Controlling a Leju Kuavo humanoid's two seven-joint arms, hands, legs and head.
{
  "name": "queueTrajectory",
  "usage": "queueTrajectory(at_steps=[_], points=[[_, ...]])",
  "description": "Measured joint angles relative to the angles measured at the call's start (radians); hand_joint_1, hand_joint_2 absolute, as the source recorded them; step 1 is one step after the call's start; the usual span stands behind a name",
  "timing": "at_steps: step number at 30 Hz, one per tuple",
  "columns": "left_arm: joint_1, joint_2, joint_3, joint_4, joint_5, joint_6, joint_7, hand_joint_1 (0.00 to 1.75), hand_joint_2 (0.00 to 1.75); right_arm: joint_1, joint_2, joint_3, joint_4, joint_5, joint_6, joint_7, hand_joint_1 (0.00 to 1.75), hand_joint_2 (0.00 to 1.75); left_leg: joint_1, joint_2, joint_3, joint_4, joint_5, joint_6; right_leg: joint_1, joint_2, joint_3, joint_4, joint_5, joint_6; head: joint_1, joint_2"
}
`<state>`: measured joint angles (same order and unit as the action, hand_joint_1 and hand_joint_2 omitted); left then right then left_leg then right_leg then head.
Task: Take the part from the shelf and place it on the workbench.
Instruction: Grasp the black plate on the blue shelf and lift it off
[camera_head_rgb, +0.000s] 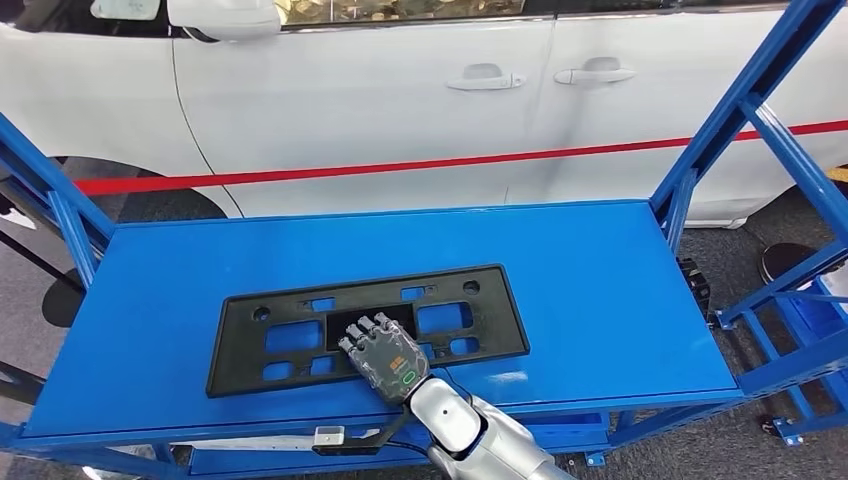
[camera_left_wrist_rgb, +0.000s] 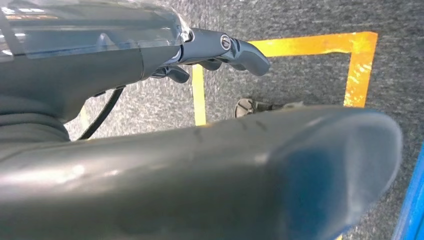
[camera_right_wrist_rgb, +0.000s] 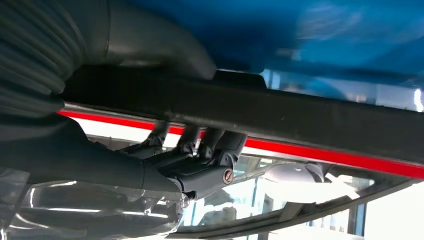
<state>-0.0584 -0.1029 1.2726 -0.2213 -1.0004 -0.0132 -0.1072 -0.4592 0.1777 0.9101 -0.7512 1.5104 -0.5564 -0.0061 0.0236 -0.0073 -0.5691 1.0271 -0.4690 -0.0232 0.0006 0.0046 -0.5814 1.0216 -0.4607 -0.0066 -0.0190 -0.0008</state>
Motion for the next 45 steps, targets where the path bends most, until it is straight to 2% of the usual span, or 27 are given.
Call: queueTrajectory(at_steps=[2, 4, 7, 8, 9, 10, 13, 15, 18, 19, 20, 22, 23, 24, 25, 26, 28, 30, 33, 34, 36, 38, 39, 40, 41, 43, 45], points=[[0.001, 0.0, 0.0, 0.0, -0.002, -0.001, 0.0, 0.0, 0.0, -0.004, 0.0, 0.0, 0.002, 0.0, 0.0, 0.001, 1.6, 1.75, -0.001, 0.0, -0.001, -0.001, 0.004, 0.015, -0.001, 0.001, -0.002, 0.002, -0.001, 0.008, 0.0, 0.0], [0.001, 0.0, 0.0, 0.0, -0.002, -0.006, -0.005, 0.0, 0.0, -0.009, 0.0, -0.001, 0.002, -0.002, 0.001, 0.001, 1.59, 1.75, 0.0, 0.002, 0.0, -0.005, 0.008, 0.027, -0.005, 0.001, -0.016, 0.036, -0.026, 0.017, 0.001, 0.0], [0.0, 0.002, 0.0, 0.0, -0.002, -0.02, -0.027, 0.0, 0.0, -0.012, 0.0, -0.003, 0.004, -0.005, 0.002, -0.002, 1.59, 1.75, -0.001, 0.004, -0.002, -0.006, 0.01, 0.037, -0.007, -0.001, -0.1, 0.218, -0.118, 0.027, 0.002, 0.0], [0.001, 0.002, 0.0, 0.0, -0.003, -0.024, -0.033, 0.0, 0.0, -0.012, 0.0, -0.003, 0.005, -0.006, 0.002, -0.002, 1.58, 1.75, -0.002, 0.005, -0.002, -0.006, 0.01, 0.038, -0.007, -0.001, -0.127, 0.273, -0.134, 0.027, 0.002, 0.0], [0.001, 0.002, 0.0, 0.0, -0.003, -0.027, -0.037, 0.0, 0.0, -0.012, 0.0, -0.004, 0.005, -0.007, 0.003, -0.003, 1.59, 1.75, -0.003, 0.005, -0.001, -0.006, 0.009, 0.038, -0.007, -0.001, -0.139, 0.293, -0.131, 0.026, 0.002, 0.0], [0.001, 0.002, 0.0, 0.0, -0.003, -0.029, -0.04, 0.0, 0.44, -0.012, 0.0, -0.005, 0.006, -0.007, 0.004, -0.003, 1.59, 1.75, -0.004, 0.004, 0.0, -0.006, 0.009, 0.038, -0.007, -0.001, -0.13, 0.273, -0.108, 0.023, 0.002, 0.0], [0.001, 0.001, 0.0, 0.0, -0.003, -0.032, -0.059, 0.0, 1.75, -0.013, 0.0, -0.007, 0.006, -0.008, 0.004, -0.004, 1.6, 1.75, -0.006, 0.0, 0.005, -0.006, 0.007, 0.035, 0.0, -0.001, -0.032, 0.071, -0.014, 0.004, 0.002, 0.0], [0.001, 0.001, 0.0, 0.0, 0.0, -0.032, -0.082, 0.0, 1.75, -0.013, 0.0, -0.01, 0.006, -0.009, 0.004, -0.004, 1.61, 1.75, -0.008, -0.001, 0.004, -0.007, 0.006, 0.027, 0.006, -0.002, -0.002, 0.004, 0.0, -0.003, 0.002, 0.0], [0.001, 0.003, 0.0, 0.0, 0.005, -0.028, -0.113, 0.0, 1.75, -0.011, 0.0, -0.02, -0.003, -0.021, 0.001, -0.01, 1.61, 1.75, -0.008, 0.0, 0.005, -0.007, 0.002, 0.01, 0.002, -0.001, 0.003, -0.011, 0.008, -0.011, 0.002, 0.0], [0.001, 0.004, 0.0, 0.0, 0.008, -0.029, -0.122, 0.0, 1.75, -0.01, -0.001, -0.027, -0.008, -0.035, -0.001, -0.019, 1.61, 1.75, -0.009, 0.001, -0.002, 0.011, -0.012, 0.006, -0.002, -0.002, 0.007, -0.019, 0.012, -0.016, 0.001, 0.0], [0.001, 0.006, 0.001, 0.0, 0.016, -0.034, -0.133, 0.0, 1.75, -0.01, -0.001, -0.034, -0.015, -0.056, -0.004, -0.034, 1.61, 1.75, -0.008, 0.001, -0.018, 0.049, -0.037, 0.003, -0.005, -0.003, 0.01, -0.026, 0.016, -0.02, 0.0, 0.0], [0.002, 0.007, 0.007, 0.0, 0.046, -0.064, -0.167, 0.0, 1.75, -0.006, -0.004, -0.052, -0.032, -0.134, -0.009, -0.095, 1.61, 1.75, -0.006, 0.002, -0.073, 0.172, -0.103, -0.002, -0.003, -0.004, 0.01, -0.028, 0.017, -0.025, -0.002, 0.0], [0.003, 0.008, 0.014, 0.0, 0.068, -0.092, -0.191, 0.0, 1.75, -0.002, -0.008, -0.064, -0.048, -0.196, -0.009, -0.144, 1.61, 1.75, -0.004, 0.002, -0.098, 0.229, -0.123, -0.005, -0.002, -0.004, 0.01, -0.027, 0.017, -0.025, -0.001, 0.0], [0.005, 0.009, 0.023, 0.0, 0.094, -0.124, -0.22, 0.0, 1.75, 0.002, -0.015, -0.077, -0.07, -0.278, -0.005, -0.21, 1.61, 1.75, -0.002, 0.002, -0.109, 0.257, -0.127, -0.008, -0.002, -0.003, 0.01, -0.027, 0.016, -0.026, -0.001, 0.0], [0.005, 0.011, 0.033, 0.0, 0.121, -0.156, -0.254, 0.0, 1.75, 0.006, -0.023, -0.093, -0.1, -0.372, 0.002, -0.284, 1.61, 1.75, 0.0, 0.002, -0.103, 0.249, -0.111, -0.011, -0.002, -0.001, 0.012, -0.026, 0.015, -0.025, -0.001, 0.0], [0.005, 0.013, 0.043, 0.0, 0.141, -0.177, -0.29, 0.0, 1.75, 0.01, -0.033, -0.111, -0.14, -0.474, 0.014, -0.357, 1.61, 1.75, 0.003, 0.003, -0.078, 0.202, -0.08, -0.013, -0.003, 0.001, 0.014, -0.023, 0.014, -0.022, -0.001, 0.0], [0.0, 0.018, 0.057, 0.0, 0.155, -0.174, -0.363, 0.0, 1.75, 0.023, -0.055, -0.158, -0.244, -0.691, 0.056, -0.484, 1.61, 1.75, 0.007, 0.003, -0.01, 0.068, -0.024, -0.015, -0.002, 0.006, 0.015, -0.012, 0.006, -0.012, -0.002, 0.0], [-0.006, 0.02, 0.061, 0.0, 0.144, -0.158, -0.423, 0.0, 1.75, 0.045, -0.079, -0.215, -0.36, -0.894, 0.127, -0.579, 1.61, 1.75, 0.006, -0.001, 0.024, 0.0, -0.011, -0.004, 0.002, 0.008, 0.013, -0.003, 0.0, 0.0, 0.001, 0.0], [-0.006, 0.028, 0.061, 0.0, 0.128, -0.167, -0.45, 0.0, 1.75, 0.095, -0.119, -0.275, -0.538, -1.178, 0.26, -0.671, 1.61, 1.75, 0.001, -0.003, 0.021, -0.005, -0.006, 0.022, -0.002, 0.009, 0.007, 0.003, -0.001, 0.017, 0.004, 0.0], [-0.006, 0.031, 0.061, 0.0, 0.127, -0.167, -0.448, 0.0, 1.75, 0.111, -0.134, -0.283, -0.598, -1.254, 0.295, -0.682, 1.61, 1.75, 0.001, -0.002, 0.018, -0.006, -0.002, 0.03, -0.006, 0.008, -0.001, 0.019, -0.013, 0.023, 0.004, 0.0], [-0.007, 0.035, 0.062, 0.0, 0.129, -0.159, -0.44, 0.0, 1.75, 0.132, -0.159, -0.298, -0.718, -1.38, 0.373, -0.686, 1.61, 1.75, 0.001, 0.0, 0.012, -0.007, 0.003, 0.039, -0.009, 0.004, -0.044, 0.107, -0.07, 0.031, 0.005, 0.0], [-0.006, 0.038, 0.062, 0.0, 0.13, -0.148, -0.43, 0.0, 1.75, 0.15, -0.173, -0.32, -0.837, -1.48, 0.469, -0.688, 1.61, 1.75, -0.001, 0.0, 0.007, -0.007, 0.004, 0.041, -0.01, 0.003, -0.108, 0.24, -0.129, 0.036, 0.005, 0.0], [-0.006, 0.039, 0.062, 0.0, 0.13, -0.144, -0.426, 0.0, 1.75, 0.157, -0.176, -0.333, -0.889, -1.514, 0.505, -0.691, 1.61, 1.75, -0.001, 0.0, 0.006, -0.006, 0.004, 0.042, -0.011, 0.003, -0.129, 0.281, -0.136, 0.037, 0.005, 0.0], [-0.006, 0.04, 0.062, 0.0, 0.13, -0.142, -0.424, 0.0, 1.75, 0.162, -0.179, -0.344, -0.933, -1.533, 0.526, -0.693, 1.61, 1.75, -0.002, 0.0, 0.007, -0.006, 0.003, 0.042, -0.011, 0.003, -0.134, 0.285, -0.123, 0.036, 0.005, 0.0], [-0.006, 0.04, 0.062, 0.0, 0.13, -0.14, -0.423, 0.0, 1.75, 0.164, -0.182, -0.353, -0.966, -1.542, 0.535, -0.696, 1.61, 1.75, -0.002, -0.001, 0.01, -0.006, 0.001, 0.041, -0.011, 0.003, -0.118, 0.247, -0.092, 0.033, 0.005, 0.0], [-0.007, 0.041, 0.062, 0.0, 0.13, -0.139, -0.421, 0.0, 1.75, 0.167, -0.187, -0.366, -1.017, -1.546, 0.541, -0.697, 1.61, 1.75, -0.003, -0.004, 0.016, -0.006, -0.004, 0.037, -0.008, 0.003, -0.056, 0.109, -0.019, 0.023, 0.005, 0.0], [-0.009, 0.041, 0.062, 0.0, 0.13, -0.139, -0.421, 0.0, 1.75, 0.17, -0.19, -0.373, -1.053, -1.547, 0.542, -0.697, 1.61, 1.75, -0.006, -0.005, 0.016, -0.005, -0.007, 0.029, -0.003, 0.004, -0.019, 0.018, 0.011, 0.014, 0.004, 0.0]])
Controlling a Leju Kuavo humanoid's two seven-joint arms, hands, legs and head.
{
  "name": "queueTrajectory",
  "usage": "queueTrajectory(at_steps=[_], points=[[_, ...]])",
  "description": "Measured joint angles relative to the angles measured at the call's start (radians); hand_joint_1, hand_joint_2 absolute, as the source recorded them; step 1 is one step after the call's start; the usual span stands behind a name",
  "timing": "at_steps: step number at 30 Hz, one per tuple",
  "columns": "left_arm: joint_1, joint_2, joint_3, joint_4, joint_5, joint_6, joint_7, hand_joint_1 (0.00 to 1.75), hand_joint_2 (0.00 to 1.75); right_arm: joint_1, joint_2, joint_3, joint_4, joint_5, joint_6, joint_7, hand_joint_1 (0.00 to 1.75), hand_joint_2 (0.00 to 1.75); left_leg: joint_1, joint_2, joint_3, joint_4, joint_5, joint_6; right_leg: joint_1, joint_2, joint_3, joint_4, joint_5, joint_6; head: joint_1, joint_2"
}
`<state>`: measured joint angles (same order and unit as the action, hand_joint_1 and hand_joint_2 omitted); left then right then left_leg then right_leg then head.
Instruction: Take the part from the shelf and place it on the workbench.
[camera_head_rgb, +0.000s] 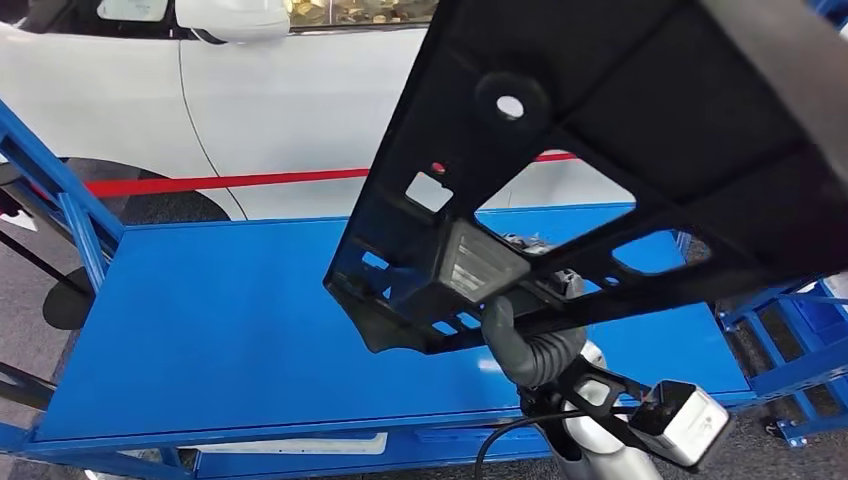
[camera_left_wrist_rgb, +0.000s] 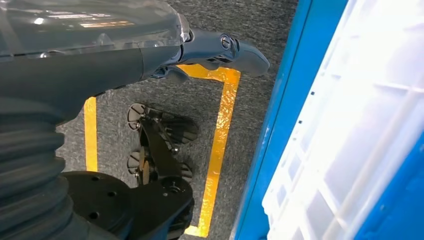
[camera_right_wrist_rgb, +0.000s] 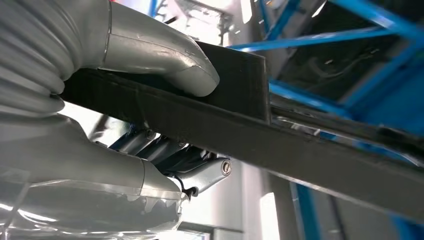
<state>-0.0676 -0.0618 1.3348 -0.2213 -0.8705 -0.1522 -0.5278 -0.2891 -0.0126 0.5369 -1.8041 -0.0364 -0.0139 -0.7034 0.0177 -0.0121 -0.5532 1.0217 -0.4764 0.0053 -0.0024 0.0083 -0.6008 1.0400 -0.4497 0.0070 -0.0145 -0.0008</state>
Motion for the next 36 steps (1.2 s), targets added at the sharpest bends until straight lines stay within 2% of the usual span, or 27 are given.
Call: queueTrajectory(at_steps=[3, 5, 6, 8, 9, 10, 11, 13, 15, 18, 19, 20, 21, 23, 24, 25, 26, 27, 28, 29, 30, 31, 34, 35, 36], points=[[-0.002, 0.002, 0.0, 0.0, 0.001, 0.0, 0.001, 0.0, 1.75, 0.009, -0.002, -0.01, -0.035, -0.018, 0.035, 0.0, 1.61, 1.75, -0.001, 0.0, 0.0, -0.005, -0.003, -0.017, 0.001, 0.0, 0.003, -0.017, 0.0, -0.011, 0.0, 0.0], [-0.004, 0.003, 0.001, 0.0, 0.002, 0.003, 0.007, 0.0, 1.75, 0.024, 0.006, -0.034, -0.052, -0.083, 0.158, 0.002, 1.61, 1.75, 0.0, 0.003, -0.009, 0.027, -0.033, -0.025, -0.004, -0.005, 0.007, -0.027, 0.007, -0.022, -0.001, 0.0], [-0.006, 0.004, 0.002, 0.0, 0.001, 0.007, 0.015, 0.0, 1.75, 0.032, 0.013, -0.047, -0.057, -0.134, 0.242, 0.007, 1.61, 1.75, 0.0, 0.004, -0.028, 0.073, -0.065, -0.028, -0.006, -0.008, 0.008, -0.029, 0.01, -0.027, -0.002, 0.0], [-0.008, 0.005, 0.002, 0.0, -0.005, 0.023, 0.041, 0.0, 1.75, 0.047, 0.021, -0.063, -0.06, -0.244, 0.385, 0.037, 1.61, 1.75, 0.001, 0.006, -0.081, 0.203, -0.134, -0.031, -0.003, -0.01, 0.005, -0.028, 0.011, -0.03, -0.003, 0.0], [-0.009, 0.005, 0.002, 0.0, -0.009, 0.032, 0.056, 0.0, 1.75, 0.053, 0.022, -0.064, -0.059, -0.282, 0.423, 0.057, 1.61, 1.75, 0.001, 0.006, -0.101, 0.254, -0.151, -0.032, -0.001, -0.011, 0.002, -0.026, 0.011, -0.031, -0.002, 0.0], [-0.01, 0.005, 0.002, 0.0, -0.013, 0.042, 0.072, 0.0, 1.75, 0.059, 0.022, -0.064, -0.059, -0.303, 0.441, 0.075, 1.61, 1.75, 0.001, 0.006, -0.105, 0.269, -0.148, -0.033, 0.0, -0.011, 0.0, -0.023, 0.011, -0.031, -0.002, 0.0], [-0.01, 0.005, 0.002, 0.0, -0.016, 0.052, 0.087, 0.0, 1.75, 0.067, 0.022, -0.064, -0.058, -0.307, 0.446, 0.087, 1.61, 1.75, 0.001, 0.006, -0.091, 0.245, -0.126, -0.032, 0.0, -0.011, -0.002, -0.019, 0.011, -0.031, -0.003, 0.0], [-0.013, 0.005, 0.002, 0.0, -0.019, 0.073, 0.12, 0.0, 1.75, 0.09, 0.021, -0.064, -0.058, -0.295, 0.449, 0.091, 1.61, 1.75, 0.001, 0.006, -0.025, 0.115, -0.065, -0.028, 0.0, -0.011, -0.007, -0.012, 0.011, -0.03, -0.002, 0.0], [-0.014, 0.006, 0.003, 0.0, -0.015, 0.093, 0.156, 0.0, 1.75, 0.118, 0.019, -0.064, -0.058, -0.277, 0.464, 0.073, 1.61, 1.75, -0.002, 0.005, 0.019, 0.019, -0.03, -0.02, 0.003, -0.011, -0.013, -0.005, 0.013, -0.024, -0.002, 0.0], [-0.011, 0.006, 0.009, 0.0, -0.003, 0.123, 0.231, 0.0, 1.75, 0.161, 0.012, -0.063, -0.048, -0.237, 0.503, 0.026, 1.61, 1.75, -0.006, 0.005, 0.018, 0.002, -0.016, -0.005, 0.002, -0.01, -0.018, -0.003, 0.021, -0.006, -0.001, 0.0], [-0.01, 0.006, 0.013, 0.0, 0.0, 0.139, 0.27, 0.0, 1.75, 0.172, 0.01, -0.064, -0.043, -0.225, 0.514, 0.017, 1.61, 1.75, -0.005, 0.006, 0.015, -0.001, -0.009, 0.002, 0.001, -0.009, -0.022, 0.002, 0.014, 0.0, -0.001, 0.0], [-0.01, 0.008, 0.019, 0.0, 0.003, 0.156, 0.313, 0.0, 1.75, 0.179, 0.008, -0.065, -0.04, -0.216, 0.521, 0.013, 1.61, 1.75, -0.003, 0.008, 0.01, -0.004, 0.0, 0.01, -0.001, -0.008, -0.032, 0.022, -0.01, 0.005, 0.0, 0.0], [-0.009, 0.01, 0.024, 0.0, 0.003, 0.176, 0.36, 0.0, 1.75, 0.183, 0.006, -0.067, -0.037, -0.209, 0.52, 0.011, 1.61, 1.75, -0.002, 0.011, 0.002, -0.006, 0.009, 0.016, -0.003, -0.008, -0.047, 0.061, -0.047, 0.009, 0.0, 0.0], [-0.008, 0.019, 0.033, -0.001, 0.001, 0.217, 0.447, 0.0, 1.75, 0.188, 0.0, -0.071, -0.035, -0.2, 0.489, 0.012, 1.61, 1.75, -0.003, 0.014, -0.018, -0.005, 0.024, 0.022, -0.008, -0.008, -0.086, 0.183, -0.137, 0.017, 0.001, 0.0], [-0.007, 0.025, 0.036, -0.002, 0.0, 0.238, 0.484, 0.0, 1.75, 0.19, -0.004, -0.072, -0.035, -0.197, 0.465, 0.014, 1.61, 1.75, -0.003, 0.014, -0.029, -0.004, 0.031, 0.021, -0.011, -0.008, -0.097, 0.235, -0.164, 0.02, 0.001, 0.0], [-0.006, 0.03, 0.04, -0.003, 0.0, 0.259, 0.513, 0.0, 1.75, 0.192, -0.007, -0.074, -0.035, -0.194, 0.441, 0.016, 1.61, 1.75, -0.003, 0.015, -0.039, -0.003, 0.038, 0.02, -0.013, -0.008, -0.095, 0.263, -0.17, 0.023, 0.001, 0.0], [-0.005, 0.034, 0.045, -0.005, 0.003, 0.278, 0.533, 0.0, 1.75, 0.194, -0.01, -0.075, -0.036, -0.191, 0.421, 0.019, 1.61, 1.75, -0.003, 0.015, -0.049, -0.001, 0.045, 0.018, -0.015, -0.008, -0.075, 0.254, -0.157, 0.024, 0.001, 0.0], [-0.005, 0.036, 0.052, -0.007, 0.007, 0.295, 0.545, 0.0, 1.75, 0.196, -0.012, -0.076, -0.038, -0.188, 0.406, 0.022, 1.61, 1.75, -0.003, 0.014, -0.059, 0.0, 0.052, 0.016, -0.017, -0.008, -0.037, 0.21, -0.132, 0.023, 0.001, 0.0], [-0.005, 0.037, 0.057, -0.01, 0.012, 0.311, 0.551, 0.0, 1.75, 0.196, -0.013, -0.078, -0.041, -0.186, 0.397, 0.025, 1.61, 1.75, -0.003, 0.014, -0.066, 0.002, 0.058, 0.012, -0.019, -0.008, 0.014, 0.143, -0.108, 0.021, 0.001, 0.0], [-0.004, 0.038, 0.063, -0.012, 0.016, 0.322, 0.554, 0.0, 1.75, 0.197, -0.014, -0.081, -0.046, -0.183, 0.391, 0.028, 1.61, 1.75, -0.004, 0.012, -0.072, 0.003, 0.065, 0.007, -0.017, -0.007, 0.066, 0.068, -0.095, 0.019, 0.001, 0.0], [-0.004, 0.038, 0.068, -0.015, 0.02, 0.329, 0.555, 0.0, 1.75, 0.199, -0.016, -0.086, -0.052, -0.181, 0.389, 0.03, 1.61, 1.75, -0.005, 0.011, -0.075, 0.002, 0.072, 0.001, -0.015, -0.006, 0.102, 0.012, -0.088, 0.015, 0.0, 0.0], [-0.004, 0.039, 0.072, -0.017, 0.024, 0.333, 0.554, 0.0, 1.75, 0.201, -0.018, -0.09, -0.057, -0.179, 0.389, 0.031, 1.61, 1.75, -0.004, 0.011, -0.077, 0.001, 0.079, -0.006, -0.011, -0.005, 0.122, -0.023, -0.087, 0.011, 0.001, 0.0], [-0.002, 0.04, 0.082, -0.021, 0.033, 0.337, 0.539, 0.0, 1.75, 0.212, -0.024, -0.104, -0.064, -0.172, 0.39, 0.031, 1.61, 1.75, -0.001, 0.008, -0.085, -0.006, 0.099, -0.026, -0.006, -0.007, 0.11, -0.039, -0.068, -0.008, 0.004, 0.0], [-0.001, 0.04, 0.086, -0.022, 0.037, 0.338, 0.531, 0.0, 1.75, 0.218, -0.025, -0.11, -0.067, -0.169, 0.391, 0.031, 1.61, 1.75, 0.0, 0.008, -0.095, 0.006, 0.081, -0.031, -0.007, -0.009, 0.098, -0.042, -0.055, -0.016, 0.003, 0.0], [0.001, 0.04, 0.089, -0.022, 0.04, 0.338, 0.523, 0.0, 1.75, 0.224, -0.026, -0.116, -0.071, -0.167, 0.393, 0.031, 1.61, 1.75, 0.001, 0.008, -0.107, 0.034, 0.045, -0.033, -0.008, -0.012, 0.086, -0.045, -0.043, -0.024, 0.002, 0.0]])
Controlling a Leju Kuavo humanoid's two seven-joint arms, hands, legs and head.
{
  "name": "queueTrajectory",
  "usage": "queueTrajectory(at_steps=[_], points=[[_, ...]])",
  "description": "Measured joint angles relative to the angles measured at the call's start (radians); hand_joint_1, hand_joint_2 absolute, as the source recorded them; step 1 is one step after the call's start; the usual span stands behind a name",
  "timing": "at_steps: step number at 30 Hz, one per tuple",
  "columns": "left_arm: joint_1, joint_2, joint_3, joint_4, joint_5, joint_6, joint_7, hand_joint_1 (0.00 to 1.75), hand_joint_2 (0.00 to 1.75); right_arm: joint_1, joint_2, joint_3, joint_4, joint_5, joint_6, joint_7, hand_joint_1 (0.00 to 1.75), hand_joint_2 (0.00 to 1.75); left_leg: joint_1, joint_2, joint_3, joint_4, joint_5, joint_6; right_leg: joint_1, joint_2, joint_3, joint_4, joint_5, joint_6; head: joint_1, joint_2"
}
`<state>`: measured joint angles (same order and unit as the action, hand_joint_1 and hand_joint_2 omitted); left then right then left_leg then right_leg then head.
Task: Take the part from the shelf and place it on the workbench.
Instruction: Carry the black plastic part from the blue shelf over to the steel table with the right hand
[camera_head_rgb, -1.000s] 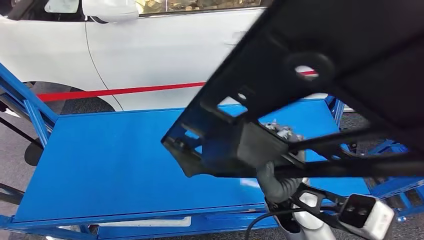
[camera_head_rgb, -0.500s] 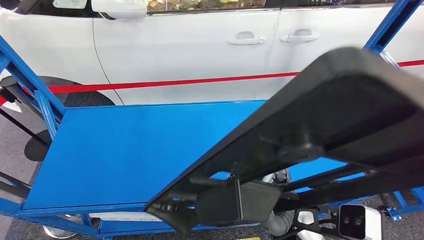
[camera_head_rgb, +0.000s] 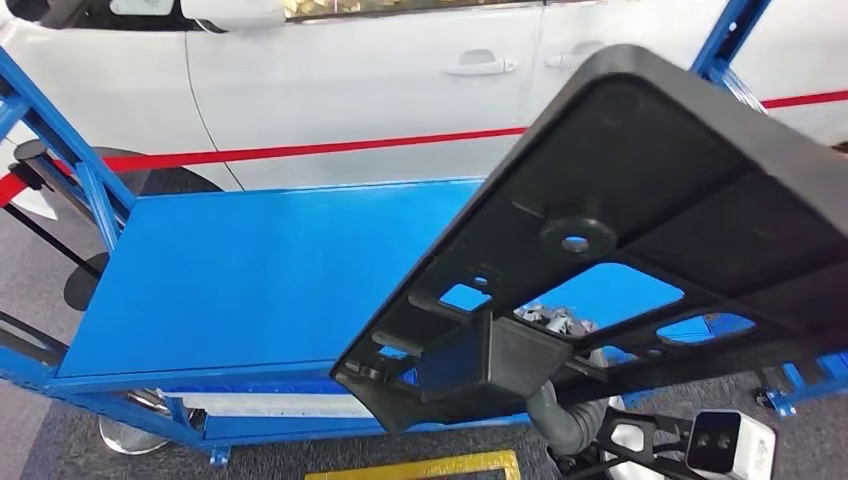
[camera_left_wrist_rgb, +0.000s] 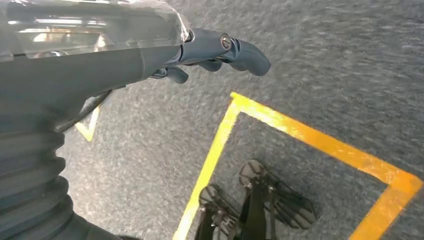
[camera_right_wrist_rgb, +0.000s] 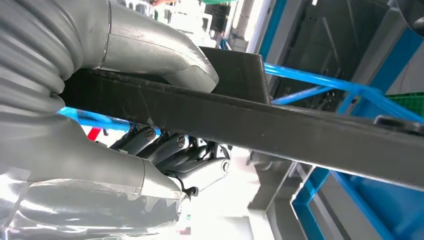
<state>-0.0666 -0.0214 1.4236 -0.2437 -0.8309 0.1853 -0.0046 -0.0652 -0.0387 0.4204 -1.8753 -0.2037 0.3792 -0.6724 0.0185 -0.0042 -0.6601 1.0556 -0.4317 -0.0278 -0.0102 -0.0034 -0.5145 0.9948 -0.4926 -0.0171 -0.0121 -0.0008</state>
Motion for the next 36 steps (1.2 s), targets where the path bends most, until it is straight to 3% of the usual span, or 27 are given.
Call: queueTrajectory(at_steps=[2, 3, 4, 5, 6, 7, 8, 10, 12, 14, 16, 18, 19, 21, 22, 23, 25, 26, 28, 29, 30, 31, 33, 34, 35, 36], points=[[0.003, 0.0, 0.004, -0.001, 0.004, -0.001, -0.011, 0.0, 1.75, 0.011, -0.001, -0.011, -0.011, 0.002, 0.002, 0.0, 1.61, 1.75, 0.001, 0.001, -0.028, 0.11, -0.106, 0.0, 0.003, -0.002, -0.029, 0.0, 0.023, -0.011, -0.002, 0.0], [0.004, 0.001, 0.005, -0.002, 0.004, -0.002, -0.015, 0.0, 1.75, 0.016, -0.001, -0.015, -0.017, 0.002, 0.002, 0.001, 1.61, 1.75, 0.001, 0.001, -0.036, 0.172, -0.143, 0.001, 0.007, -0.002, -0.043, 0.001, 0.033, -0.014, -0.002, 0.0], [0.004, 0.001, 0.006, -0.004, 0.003, -0.003, -0.017, 0.0, 1.75, 0.02, -0.001, -0.019, -0.021, 0.001, 0.001, 0.003, 1.61, 1.75, 0.0, 0.001, -0.036, 0.22, -0.157, 0.002, 0.01, -0.003, -0.059, 0.004, 0.044, -0.015, -0.002, 0.0], [0.003, 0.002, 0.006, -0.005, 0.001, -0.004, -0.017, 0.0, 1.75, 0.025, -0.001, -0.024, -0.026, 0.0, -0.002, 0.007, 1.61, 1.75, -0.002, 0.001, -0.02, 0.237, -0.143, 0.005, 0.013, -0.004, -0.076, 0.007, 0.055, -0.015, -0.002, 0.0], [0.003, 0.002, 0.006, -0.006, -0.003, -0.004, -0.017, 0.0, 1.75, 0.03, -0.001, -0.028, -0.031, 0.0, -0.004, 0.013, 1.61, 1.75, -0.003, 0.001, 0.005, 0.23, -0.117, 0.008, 0.016, -0.004, -0.092, 0.01, 0.064, -0.015, -0.002, 0.0], [0.003, 0.002, 0.006, -0.006, -0.007, -0.005, -0.016, 0.0, 1.75, 0.035, -0.001, -0.032, -0.036, 0.0, -0.006, 0.019, 1.61, 1.75, -0.005, 0.001, 0.051, 0.185, -0.09, 0.012, 0.017, -0.004, -0.107, 0.016, 0.073, -0.014, -0.002, 0.0], [0.002, 0.002, 0.006, -0.007, -0.012, -0.007, -0.014, 0.0, 1.75, 0.04, -0.001, -0.036, -0.042, 0.0, -0.008, 0.026, 1.61, 1.75, -0.009, 0.001, 0.106, 0.115, -0.081, 0.018, 0.019, -0.004, -0.12, 0.022, 0.081, -0.012, -0.002, 0.0], [-0.001, 0.004, 0.005, -0.007, -0.022, -0.011, -0.012, 0.0, 1.75, 0.048, -0.001, -0.042, -0.051, 0.001, -0.007, 0.036, 1.61, 1.75, -0.015, 0.0, 0.198, -0.021, -0.103, 0.027, 0.02, -0.005, -0.135, 0.031, 0.095, -0.004, -0.001, 0.0], [-0.002, 0.005, 0.005, -0.007, -0.03, -0.017, -0.013, 0.0, 1.75, 0.055, -0.002, -0.045, -0.058, 0.01, -0.005, 0.041, 1.61, 1.75, -0.02, 0.0, 0.22, -0.07, -0.116, 0.034, 0.019, -0.007, -0.138, 0.031, 0.112, 0.007, -0.001, 0.0], [-0.002, 0.004, 0.004, -0.007, -0.035, -0.024, -0.016, 0.0, 1.75, 0.065, -0.004, -0.048, -0.063, 0.026, -0.009, 0.042, 1.61, 1.75, -0.018, 0.004, 0.205, -0.073, -0.095, 0.045, 0.015, -0.002, -0.145, 0.037, 0.105, 0.018, -0.002, 0.0], [-0.001, 0.003, 0.001, -0.008, -0.041, -0.029, -0.021, 0.0, 1.75, 0.078, -0.008, -0.05, -0.071, 0.041, -0.017, 0.045, 1.61, 1.75, -0.015, 0.01, 0.181, -0.077, -0.069, 0.057, 0.01, 0.003, -0.169, 0.103, 0.02, 0.029, 0.0, 0.0], [-0.001, 0.003, -0.003, -0.008, -0.048, -0.032, -0.024, 0.0, 1.75, 0.091, -0.012, -0.051, -0.077, 0.049, -0.021, 0.051, 1.61, 1.75, -0.016, 0.012, 0.151, -0.074, -0.045, 0.062, 0.004, 0.004, -0.197, 0.227, -0.077, 0.038, 0.002, 0.0], [-0.001, 0.004, -0.005, -0.009, -0.05, -0.033, -0.026, 0.0, 1.75, 0.099, -0.014, -0.051, -0.078, 0.051, -0.021, 0.054, 1.61, 1.75, -0.016, 0.013, 0.134, -0.071, -0.033, 0.06, 0.001, 0.004, -0.202, 0.281, -0.09, 0.042, 0.002, 0.0], [-0.001, 0.005, -0.009, -0.009, -0.053, -0.036, -0.03, 0.0, 1.75, 0.113, -0.019, -0.051, -0.081, 0.057, -0.022, 0.055, 1.61, 1.75, -0.016, 0.014, 0.097, -0.06, -0.012, 0.056, -0.005, 0.004, -0.171, 0.306, -0.049, 0.046, 0.002, 0.0], [-0.002, 0.006, -0.011, -0.009, -0.053, -0.037, -0.031, 0.0, 1.75, 0.117, -0.021, -0.051, -0.084, 0.061, -0.024, 0.054, 1.61, 1.75, -0.016, 0.014, 0.08, -0.053, -0.004, 0.053, -0.008, 0.004, -0.13, 0.266, -0.02, 0.046, 0.002, 0.0], [-0.002, 0.007, -0.012, -0.009, -0.054, -0.038, -0.032, 0.0, 1.75, 0.121, -0.022, -0.051, -0.088, 0.067, -0.028, 0.054, 1.61, 1.75, -0.016, 0.013, 0.066, -0.047, 0.003, 0.049, -0.01, 0.004, -0.076, 0.2, -0.01, 0.045, 0.002, 0.0], [-0.003, 0.008, -0.014, -0.01, -0.057, -0.036, -0.035, 0.0, 1.75, 0.126, -0.023, -0.051, -0.097, 0.083, -0.04, 0.052, 1.61, 1.75, -0.017, 0.012, 0.049, -0.038, 0.017, 0.038, -0.006, 0.005, 0.018, 0.063, -0.03, 0.037, 0.001, 0.0], [-0.003, 0.009, -0.014, -0.01, -0.059, -0.034, -0.038, 0.0, 1.75, 0.129, -0.023, -0.051, -0.1, 0.095, -0.049, 0.049, 1.61, 1.75, -0.016, 0.012, 0.045, -0.038, 0.025, 0.032, -0.002, 0.006, 0.041, 0.023, -0.044, 0.032, 0.002, 0.0], [-0.002, 0.009, -0.014, -0.01, -0.062, -0.03, -0.043, 0.0, 1.75, 0.134, -0.023, -0.05, -0.103, 0.124, -0.065, 0.039, 1.61, 1.75, -0.013, 0.011, 0.039, -0.04, 0.039, 0.018, 0.003, 0.003, 0.038, 0.003, -0.035, 0.017, 0.003, 0.0], [-0.001, 0.01, -0.015, -0.01, -0.064, -0.03, -0.043, 0.0, 1.75, 0.134, -0.024, -0.049, -0.103, 0.135, -0.069, 0.035, 1.61, 1.75, -0.011, 0.01, 0.032, -0.034, 0.029, 0.013, 0.003, 0.001, 0.028, 0.001, -0.023, 0.008, 0.003, 0.0], [-0.001, 0.01, -0.015, -0.01, -0.066, -0.031, -0.044, 0.0, 1.75, 0.132, -0.024, -0.047, -0.103, 0.143, -0.07, 0.033, 1.61, 1.75, -0.009, 0.009, 0.021, -0.014, 0.001, 0.009, 0.002, -0.001, 0.017, -0.001, -0.01, -0.002, 0.002, 0.0], [-0.001, 0.011, -0.015, -0.01, -0.068, -0.032, -0.044, 0.0, 1.75, 0.128, -0.024, -0.044, -0.103, 0.147, -0.07, 0.033, 1.61, 1.75, -0.008, 0.008, 0.007, 0.023, -0.044, 0.007, 0.001, -0.002, 0.003, -0.003, 0.003, -0.01, 0.001, 0.0], [-0.003, 0.014, -0.018, -0.01, -0.071, -0.034, -0.043, 0.0, 1.75, 0.118, -0.025, -0.038, -0.102, 0.148, -0.069, 0.033, 1.61, 1.75, -0.007, 0.008, -0.023, 0.142, -0.145, 0.005, 0.006, -0.004, -0.028, -0.001, 0.028, -0.018, 0.0, 0.0], [-0.004, 0.017, -0.02, -0.01, -0.072, -0.035, -0.043, 0.0, 1.75, 0.112, -0.025, -0.035, -0.1, 0.145, -0.069, 0.033, 1.61, 1.75, -0.007, 0.008, -0.03, 0.201, -0.168, 0.004, 0.008, -0.004, -0.047, 0.001, 0.041, -0.018, 0.0, 0.0], [-0.005, 0.019, -0.022, -0.01, -0.073, -0.035, -0.043, 0.0, 1.75, 0.105, -0.026, -0.032, -0.097, 0.14, -0.069, 0.033, 1.61, 1.75, -0.007, 0.008, -0.026, 0.239, -0.165, 0.004, 0.01, -0.005, -0.066, 0.004, 0.054, -0.018, 0.0, 0.0], [-0.006, 0.022, -0.023, -0.01, -0.074, -0.036, -0.042, 0.0, 1.75, 0.098, -0.027, -0.028, -0.095, 0.133, -0.069, 0.031, 1.61, 1.75, -0.007, 0.008, -0.009, 0.248, -0.138, 0.004, 0.011, -0.005, -0.086, 0.007, 0.066, -0.017, 0.0, 0.0]])
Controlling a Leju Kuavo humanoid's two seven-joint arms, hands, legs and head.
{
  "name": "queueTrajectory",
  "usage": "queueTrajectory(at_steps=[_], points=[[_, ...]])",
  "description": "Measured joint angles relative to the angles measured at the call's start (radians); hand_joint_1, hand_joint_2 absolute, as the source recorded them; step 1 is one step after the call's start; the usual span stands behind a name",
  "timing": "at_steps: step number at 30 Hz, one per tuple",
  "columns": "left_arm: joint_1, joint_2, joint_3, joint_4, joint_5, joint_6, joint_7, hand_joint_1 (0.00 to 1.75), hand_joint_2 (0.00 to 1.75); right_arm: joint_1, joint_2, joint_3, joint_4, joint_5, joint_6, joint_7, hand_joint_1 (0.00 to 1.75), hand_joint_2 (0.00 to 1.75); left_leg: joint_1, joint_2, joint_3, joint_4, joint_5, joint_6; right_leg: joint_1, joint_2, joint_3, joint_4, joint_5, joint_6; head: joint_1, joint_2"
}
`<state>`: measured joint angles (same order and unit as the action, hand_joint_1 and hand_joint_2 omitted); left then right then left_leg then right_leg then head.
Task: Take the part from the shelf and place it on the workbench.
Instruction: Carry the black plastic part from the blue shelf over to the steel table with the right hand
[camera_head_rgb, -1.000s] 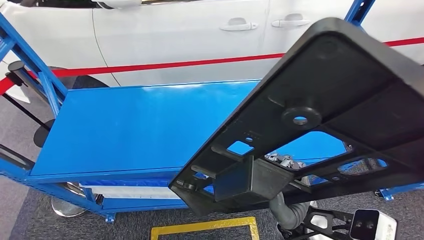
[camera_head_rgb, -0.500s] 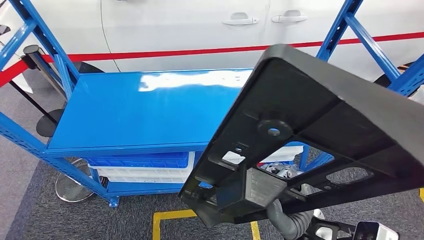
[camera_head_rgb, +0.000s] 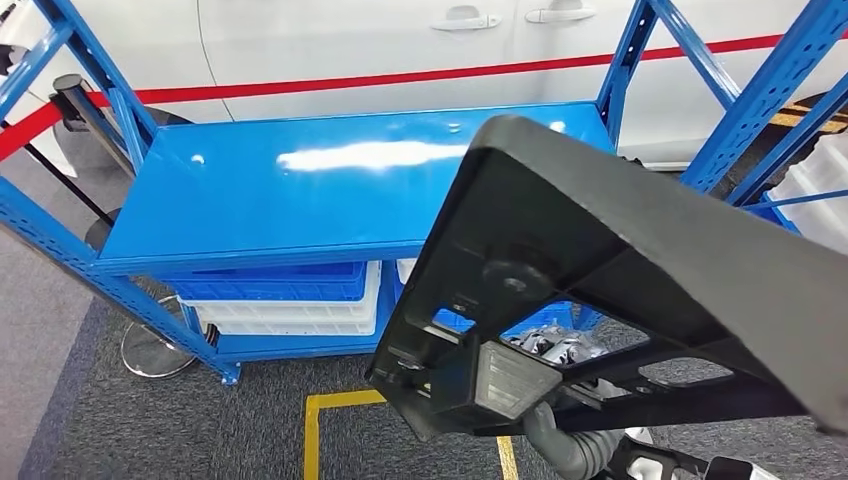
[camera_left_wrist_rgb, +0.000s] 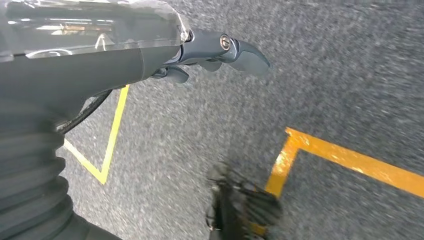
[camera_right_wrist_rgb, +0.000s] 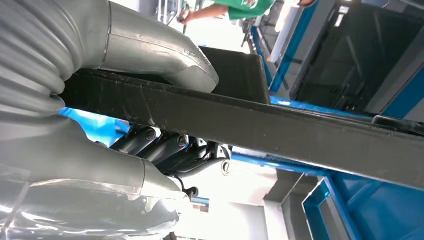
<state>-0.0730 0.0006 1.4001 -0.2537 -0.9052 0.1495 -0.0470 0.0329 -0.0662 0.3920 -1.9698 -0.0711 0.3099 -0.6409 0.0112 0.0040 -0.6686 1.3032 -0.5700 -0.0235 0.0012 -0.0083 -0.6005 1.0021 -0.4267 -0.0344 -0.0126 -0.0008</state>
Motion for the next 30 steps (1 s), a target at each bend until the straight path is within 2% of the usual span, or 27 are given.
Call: queueTrajectory(at_steps=[1, 2, 3, 4, 5, 6, 8, 9, 10, 12, 13, 14, 15, 16, 17, 18, 19, 20, 21, 23, 24, 25, 26, 27, 28, 29, 30], points=[[-0.001, 0.003, -0.002, 0.0, -0.002, 0.0, 0.0, 0.0, 1.75, -0.007, -0.002, 0.003, 0.003, -0.007, 0.0, -0.003, 1.61, 1.75, 0.0, 0.0, 0.035, -0.026, 0.035, 0.001, 0.001, 0.0, -0.019, 0.005, 0.011, 0.002, 0.0, 0.0], [-0.002, 0.006, -0.004, 0.0, -0.003, 0.0, 0.001, 0.0, 1.75, -0.014, -0.004, 0.006, 0.005, -0.013, 0.001, -0.007, 1.61, 1.75, 0.0, 0.0, 0.086, -0.083, 0.057, 0.004, 0.001, 0.0, -0.036, 0.011, 0.022, 0.004, 0.0, 0.0], [-0.003, 0.009, -0.006, 0.0, -0.005, 0.0, 0.001, 0.0, 1.75, -0.022, -0.006, 0.008, 0.007, -0.018, 0.002, -0.012, 1.61, 1.75, -0.002, 0.0, 0.144, -0.16, 0.058, 0.007, 0.002, 0.0, -0.05, 0.018, 0.03, 0.008, 0.0, 0.0], [-0.005, 0.012, -0.007, 0.0, -0.006, 0.001, 0.002, 0.0, 1.75, -0.031, -0.008, 0.011, 0.009, -0.022, 0.004, -0.018, 1.61, 1.75, -0.004, 0.0, 0.195, -0.233, 0.043, 0.01, 0.003, -0.001, -0.059, 0.023, 0.039, 0.013, 0.0, 0.0], [-0.007, 0.015, -0.008, 0.0, -0.006, 0.002, 0.002, 0.0, 1.75, -0.041, -0.011, 0.015, 0.01, -0.026, 0.007, -0.024, 1.61, 1.75, -0.006, -0.001, 0.228, -0.288, 0.025, 0.014, 0.003, -0.002, -0.064, 0.026, 0.047, 0.018, 0.001, 0.0], [-0.008, 0.018, -0.008, 0.0, -0.007, 0.002, 0.002, 0.0, 1.75, -0.052, -0.013, 0.019, 0.012, -0.03, 0.01, -0.027, 1.61, 1.75, -0.009, -0.001, 0.241, -0.316, 0.016, 0.018, 0.003, -0.004, -0.065, 0.025, 0.057, 0.024, 0.0, 0.0], [-0.007, 0.02, -0.009, 0.0, -0.01, 0.003, 0.002, 0.0, 1.75, -0.071, -0.018, 0.027, 0.016, -0.035, 0.015, -0.032, 1.61, 1.75, -0.008, 0.001, 0.23, -0.326, 0.032, 0.031, 0.0, -0.003, -0.069, 0.024, 0.064, 0.036, -0.001, 0.0], [-0.007, 0.021, -0.01, 0.0, -0.012, 0.002, 0.002, 0.0, 1.75, -0.078, -0.02, 0.031, 0.018, -0.035, 0.017, -0.033, 1.61, 1.75, -0.006, 0.003, 0.22, -0.327, 0.044, 0.038, -0.001, -0.001, -0.075, 0.036, 0.044, 0.041, -0.001, 0.0], [-0.007, 0.021, -0.012, 0.0, -0.014, 0.002, 0.002, 0.0, 1.75, -0.084, -0.023, 0.035, 0.021, -0.037, 0.019, -0.033, 1.61, 1.75, -0.004, 0.005, 0.207, -0.329, 0.058, 0.044, -0.003, 0.002, -0.085, 0.068, 0.001, 0.046, 0.0, 0.0], [-0.007, 0.022, -0.015, 0.0, -0.017, 0.001, 0.002, 0.0, 1.75, -0.094, -0.026, 0.047, 0.031, -0.045, 0.027, -0.036, 1.61, 1.75, -0.004, 0.008, 0.178, -0.327, 0.083, 0.05, -0.007, 0.004, -0.11, 0.179, -0.107, 0.055, 0.001, 0.0], [-0.007, 0.022, -0.016, 0.0, -0.017, 0.001, 0.002, 0.0, 1.75, -0.097, -0.027, 0.053, 0.037, -0.05, 0.033, -0.04, 1.61, 1.75, -0.005, 0.008, 0.161, -0.325, 0.096, 0.05, -0.009, 0.004, -0.119, 0.243, -0.141, 0.058, 0.001, 0.0], [-0.007, 0.022, -0.016, 0.0, -0.017, 0.001, 0.002, 0.0, 1.75, -0.099, -0.028, 0.059, 0.042, -0.055, 0.042, -0.044, 1.61, 1.75, -0.005, 0.008, 0.142, -0.321, 0.108, 0.049, -0.01, 0.004, -0.12, 0.288, -0.141, 0.06, 0.001, 0.0], [-0.007, 0.022, -0.016, 0.0, -0.017, 0.001, 0.002, 0.0, 1.75, -0.101, -0.028, 0.066, 0.047, -0.059, 0.05, -0.048, 1.61, 1.75, -0.005, 0.008, 0.123, -0.315, 0.119, 0.047, -0.012, 0.004, -0.108, 0.307, -0.121, 0.061, 0.001, 0.0], [-0.007, 0.022, -0.016, 0.0, -0.016, 0.001, 0.002, 0.0, 1.75, -0.103, -0.028, 0.073, 0.051, -0.062, 0.058, -0.05, 1.61, 1.75, -0.005, 0.008, 0.103, -0.308, 0.129, 0.044, -0.013, 0.004, -0.079, 0.292, -0.089, 0.061, 0.001, 0.0], [-0.007, 0.022, -0.016, 0.0, -0.014, 0.002, 0.002, 0.0, 1.75, -0.106, -0.028, 0.079, 0.055, -0.064, 0.065, -0.051, 1.61, 1.75, -0.005, 0.007, 0.085, -0.301, 0.137, 0.041, -0.014, 0.004, -0.033, 0.245, -0.064, 0.059, 0.001, 0.0], [-0.007, 0.022, -0.016, 0.0, -0.013, 0.003, 0.002, 0.0, 1.75, -0.111, -0.027, 0.086, 0.058, -0.065, 0.071, -0.051, 1.61, 1.75, -0.006, 0.007, 0.072, -0.295, 0.144, 0.038, -0.014, 0.005, 0.02, 0.178, -0.061, 0.056, 0.001, 0.0], [-0.007, 0.022, -0.016, 0.0, -0.011, 0.004, 0.001, 0.0, 1.75, -0.116, -0.026, 0.092, 0.061, -0.066, 0.076, -0.051, 1.61, 1.75, -0.007, 0.006, 0.063, -0.29, 0.151, 0.033, -0.012, 0.006, 0.071, 0.104, -0.074, 0.052, 0.0, 0.0], [-0.007, 0.021, -0.016, 0.0, -0.009, 0.005, 0.0, 0.0, 1.75, -0.121, -0.025, 0.097, 0.064, -0.067, 0.081, -0.051, 1.61, 1.75, -0.007, 0.006, 0.057, -0.288, 0.159, 0.028, -0.009, 0.006, 0.106, 0.049, -0.091, 0.047, 0.0, 0.0], [-0.006, 0.021, -0.016, 0.0, -0.008, 0.006, 0.0, 0.0, 1.75, -0.125, -0.023, 0.102, 0.068, -0.068, 0.084, -0.051, 1.61, 1.75, -0.007, 0.005, 0.054, -0.289, 0.167, 0.022, -0.006, 0.007, 0.122, 0.016, -0.104, 0.041, 0.0, 0.0], [-0.004, 0.02, -0.016, 0.0, -0.006, 0.008, -0.001, 0.0, 1.75, -0.131, -0.02, 0.109, 0.077, -0.069, 0.091, -0.051, 1.61, 1.75, -0.005, 0.004, 0.046, -0.289, 0.176, 0.009, -0.005, 0.005, 0.115, -0.002, -0.092, 0.025, 0.001, 0.0], [-0.002, 0.019, -0.016, 0.0, -0.006, 0.009, -0.002, 0.0, 1.75, -0.135, -0.018, 0.112, 0.082, -0.069, 0.093, -0.051, 1.61, 1.75, -0.003, 0.003, 0.038, -0.278, 0.158, 0.004, -0.006, 0.003, 0.105, -0.003, -0.081, 0.015, 0.0, 0.0], [0.0, 0.018, -0.016, 0.0, -0.005, 0.01, -0.002, 0.0, 1.75, -0.137, -0.016, 0.114, 0.086, -0.07, 0.096, -0.051, 1.61, 1.75, -0.002, 0.002, 0.026, -0.252, 0.122, 0.001, -0.007, 0.001, 0.093, -0.005, -0.068, 0.006, -0.001, 0.0], [0.001, 0.017, -0.016, 0.0, -0.004, 0.012, -0.002, 0.0, 1.75, -0.139, -0.015, 0.116, 0.091, -0.07, 0.098, -0.051, 1.61, 1.75, -0.001, 0.001, 0.012, -0.208, 0.07, -0.001, -0.006, -0.001, 0.08, -0.006, -0.056, 0.0, -0.003, 0.0], [0.002, 0.017, -0.016, 0.0, -0.002, 0.014, -0.003, 0.0, 1.75, -0.139, -0.013, 0.117, 0.095, -0.07, 0.1, -0.051, 1.61, 1.75, 0.0, 0.001, -0.001, -0.15, 0.018, -0.003, -0.004, -0.001, 0.065, -0.005, -0.046, -0.005, -0.004, 0.0], [0.002, 0.016, -0.016, 0.0, -0.001, 0.015, -0.005, 0.0, 1.75, -0.139, -0.012, 0.117, 0.099, -0.07, 0.102, -0.051, 1.61, 1.75, 0.0, 0.001, -0.012, -0.089, -0.015, -0.005, -0.002, -0.001, 0.05, -0.005, -0.035, -0.007, -0.004, 0.0], [0.002, 0.015, -0.016, 0.0, 0.001, 0.017, -0.007, 0.0, 1.75, -0.139, -0.011, 0.117, 0.103, -0.069, 0.101, -0.051, 1.61, 1.75, 0.0, 0.001, -0.016, -0.038, -0.02, -0.006, 0.0, -0.002, 0.034, -0.003, -0.025, -0.007, -0.004, 0.0], [0.002, 0.014, -0.016, 0.0, 0.003, 0.017, -0.009, 0.0, 1.75, -0.139, -0.01, 0.117, 0.105, -0.067, 0.1, -0.051, 1.61, 1.75, 0.0, 0.001, -0.012, -0.01, 0.004, -0.007, 0.001, -0.002, 0.017, -0.002, -0.015, -0.006, -0.004, 0.0]])
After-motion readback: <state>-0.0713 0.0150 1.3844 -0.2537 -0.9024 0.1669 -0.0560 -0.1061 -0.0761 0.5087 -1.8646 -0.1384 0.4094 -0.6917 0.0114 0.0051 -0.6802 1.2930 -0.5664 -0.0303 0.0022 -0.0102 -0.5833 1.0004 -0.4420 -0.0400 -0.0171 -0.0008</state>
